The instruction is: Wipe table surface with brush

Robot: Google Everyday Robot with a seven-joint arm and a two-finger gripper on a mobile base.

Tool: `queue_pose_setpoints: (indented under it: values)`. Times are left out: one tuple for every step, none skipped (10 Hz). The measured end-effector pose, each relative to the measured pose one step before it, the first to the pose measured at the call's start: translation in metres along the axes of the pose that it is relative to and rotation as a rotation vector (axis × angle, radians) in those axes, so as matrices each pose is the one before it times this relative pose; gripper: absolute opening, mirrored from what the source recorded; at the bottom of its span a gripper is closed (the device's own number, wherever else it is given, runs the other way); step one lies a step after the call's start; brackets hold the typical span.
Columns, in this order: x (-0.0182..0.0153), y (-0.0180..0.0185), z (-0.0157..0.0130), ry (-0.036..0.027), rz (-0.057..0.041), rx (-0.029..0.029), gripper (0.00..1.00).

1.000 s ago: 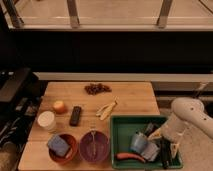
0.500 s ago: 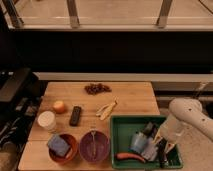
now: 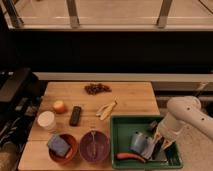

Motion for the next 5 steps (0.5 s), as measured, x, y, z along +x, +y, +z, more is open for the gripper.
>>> queue_pose_setpoints:
  values:
    - [-0.0024,-0.00246,-0.00478,0.01822,-0.0032,0.00083,0.0]
    - [-0.00298,-0.00195,-0.009,0.02548,-0.00142,0.00243,0.0]
    - [-0.00358,-0.0001,-0.01007,0.02228,-0.00037,-0.00105,0.0]
    - [-0.00399,0.00328,-0.01126,0.02207,0.00569,0.00097,0.0]
    - [-0.00374,0.00449,-0.01299,0.01653,0.00611,0.00158,0.0]
